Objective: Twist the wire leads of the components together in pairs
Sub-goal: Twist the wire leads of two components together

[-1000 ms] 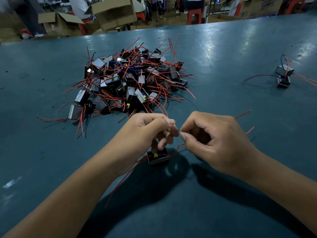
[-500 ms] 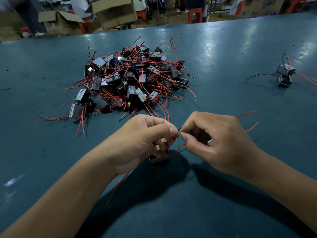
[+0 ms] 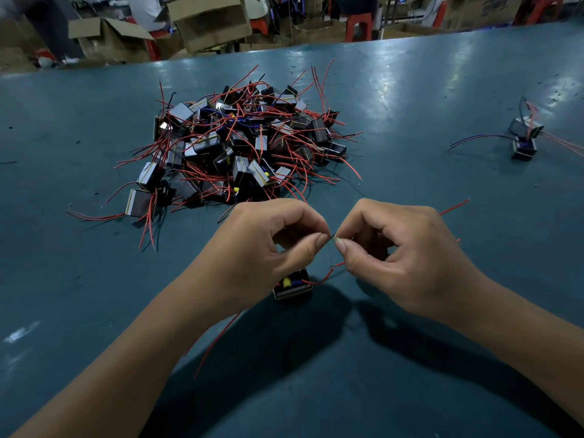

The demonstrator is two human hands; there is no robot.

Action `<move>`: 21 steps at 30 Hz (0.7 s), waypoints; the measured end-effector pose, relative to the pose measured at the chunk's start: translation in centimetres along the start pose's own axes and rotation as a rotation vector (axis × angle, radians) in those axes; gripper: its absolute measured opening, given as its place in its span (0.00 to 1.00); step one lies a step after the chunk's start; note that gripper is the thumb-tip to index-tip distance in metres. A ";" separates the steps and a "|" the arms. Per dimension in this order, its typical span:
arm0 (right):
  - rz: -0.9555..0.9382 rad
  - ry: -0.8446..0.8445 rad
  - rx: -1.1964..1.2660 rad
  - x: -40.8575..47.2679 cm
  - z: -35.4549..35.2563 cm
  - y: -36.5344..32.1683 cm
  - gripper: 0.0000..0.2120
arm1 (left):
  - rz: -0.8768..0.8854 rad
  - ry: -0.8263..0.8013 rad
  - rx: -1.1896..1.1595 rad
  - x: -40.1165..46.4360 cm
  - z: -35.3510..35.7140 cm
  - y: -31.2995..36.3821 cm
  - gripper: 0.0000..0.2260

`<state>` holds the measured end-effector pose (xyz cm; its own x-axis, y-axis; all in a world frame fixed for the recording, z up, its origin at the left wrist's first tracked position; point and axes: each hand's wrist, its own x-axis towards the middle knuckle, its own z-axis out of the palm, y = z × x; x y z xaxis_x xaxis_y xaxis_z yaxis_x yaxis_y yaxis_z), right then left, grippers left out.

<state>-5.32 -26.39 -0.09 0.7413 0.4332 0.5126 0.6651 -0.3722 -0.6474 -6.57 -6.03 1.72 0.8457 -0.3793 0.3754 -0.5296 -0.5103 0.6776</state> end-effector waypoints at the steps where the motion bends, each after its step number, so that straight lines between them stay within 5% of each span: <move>1: -0.003 0.004 -0.007 0.0 0.0 0.0 0.05 | 0.017 0.010 0.015 0.0 0.1 0.0 0.03; 12: 0.077 -0.032 0.070 -0.1 -0.1 0.2 0.05 | 0.350 0.079 0.398 0.2 0.3 -0.4 0.03; 21: 0.093 0.008 0.102 -0.1 -0.2 0.4 0.04 | 0.205 0.148 0.207 0.2 -0.3 -0.8 0.02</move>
<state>-5.11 -26.73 -0.24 0.8002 0.3945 0.4517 0.5813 -0.3249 -0.7460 -5.93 -5.42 1.46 0.7121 -0.3820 0.5890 -0.6793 -0.5868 0.4407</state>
